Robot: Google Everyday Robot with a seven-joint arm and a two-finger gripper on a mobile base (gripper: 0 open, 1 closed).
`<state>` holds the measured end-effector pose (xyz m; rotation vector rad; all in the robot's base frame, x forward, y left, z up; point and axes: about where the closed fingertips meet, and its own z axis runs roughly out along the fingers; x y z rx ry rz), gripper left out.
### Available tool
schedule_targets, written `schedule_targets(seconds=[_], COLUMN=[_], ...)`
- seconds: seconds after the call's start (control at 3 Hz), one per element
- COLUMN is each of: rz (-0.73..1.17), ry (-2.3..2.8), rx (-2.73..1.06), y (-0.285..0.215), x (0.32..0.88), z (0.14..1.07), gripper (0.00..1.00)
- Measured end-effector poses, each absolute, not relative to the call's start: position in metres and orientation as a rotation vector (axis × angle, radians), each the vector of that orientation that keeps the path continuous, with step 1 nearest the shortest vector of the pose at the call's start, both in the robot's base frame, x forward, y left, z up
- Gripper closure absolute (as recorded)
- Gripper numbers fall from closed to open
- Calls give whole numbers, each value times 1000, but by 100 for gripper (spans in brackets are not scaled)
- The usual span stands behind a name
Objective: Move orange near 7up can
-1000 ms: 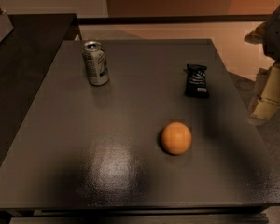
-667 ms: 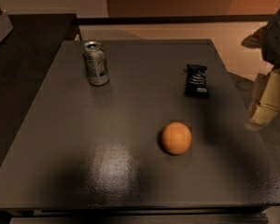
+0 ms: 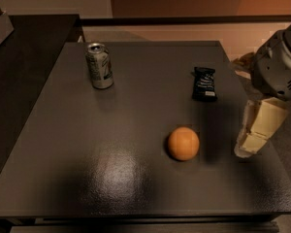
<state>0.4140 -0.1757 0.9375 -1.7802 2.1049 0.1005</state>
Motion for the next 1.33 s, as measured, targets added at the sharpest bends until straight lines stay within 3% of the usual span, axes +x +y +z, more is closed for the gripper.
schedule_targets(seconds=[1.33], rz=[285], ry=[1942], rx=[-1898], y=[-103], x=[392], z=[876], gripper=[0])
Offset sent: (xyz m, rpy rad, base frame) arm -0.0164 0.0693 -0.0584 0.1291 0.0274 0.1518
